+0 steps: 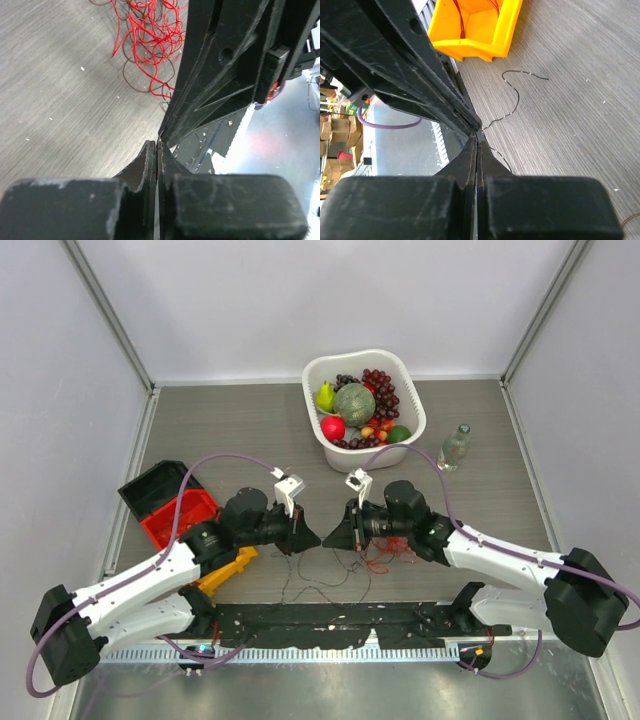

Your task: Untangle the cables

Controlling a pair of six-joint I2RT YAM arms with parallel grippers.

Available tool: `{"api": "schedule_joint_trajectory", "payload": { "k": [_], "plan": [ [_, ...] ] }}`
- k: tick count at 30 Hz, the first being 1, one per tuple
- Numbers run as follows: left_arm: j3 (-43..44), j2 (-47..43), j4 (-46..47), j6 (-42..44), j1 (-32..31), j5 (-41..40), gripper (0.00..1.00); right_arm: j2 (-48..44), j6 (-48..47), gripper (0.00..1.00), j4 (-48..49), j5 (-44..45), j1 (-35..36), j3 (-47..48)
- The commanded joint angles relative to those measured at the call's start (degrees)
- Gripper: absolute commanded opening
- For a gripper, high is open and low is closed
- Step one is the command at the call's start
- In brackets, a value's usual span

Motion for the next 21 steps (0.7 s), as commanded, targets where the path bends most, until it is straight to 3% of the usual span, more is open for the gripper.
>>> {"api": "schedule_joint_trajectory", "payload": {
  "k": [1, 3, 6, 11, 15, 21],
  "plan": [
    [0.45, -0.37, -2.15, 0.23, 0.26, 0.03, 0.0, -3.33, 0.05, 0.0, 2.24, 2.38, 0.19, 0.35],
    [2.12, -0.37, -4.34, 0.76, 0.17, -1.55, 0.0, -4.38, -0.83, 0.01, -0.21, 5.53, 0.19, 0.79],
    [4.67, -1.68, -7.43, 1.29, 0.26, -3.49, 0.0, -6.23, -3.54, 0.3, -4.0, 9.93, 0.28, 0.7],
    [8.36, -5.28, -9.63, 2.52, 0.17, -4.98, 0.0, -9.13, -4.44, 0.59, -11.98, 24.92, 1.07, -0.7],
    [11.35, -5.55, -12.0, 3.4, 0.26, -5.78, 0.0, -12.11, -3.12, 0.68, -19.37, 33.39, 2.65, -2.02],
    [12.67, -4.94, -12.62, 3.92, 0.26, -6.74, 0.0, -15.99, -0.22, 0.7, -19.73, 32.7, 6.43, -6.41]
  ]
}}
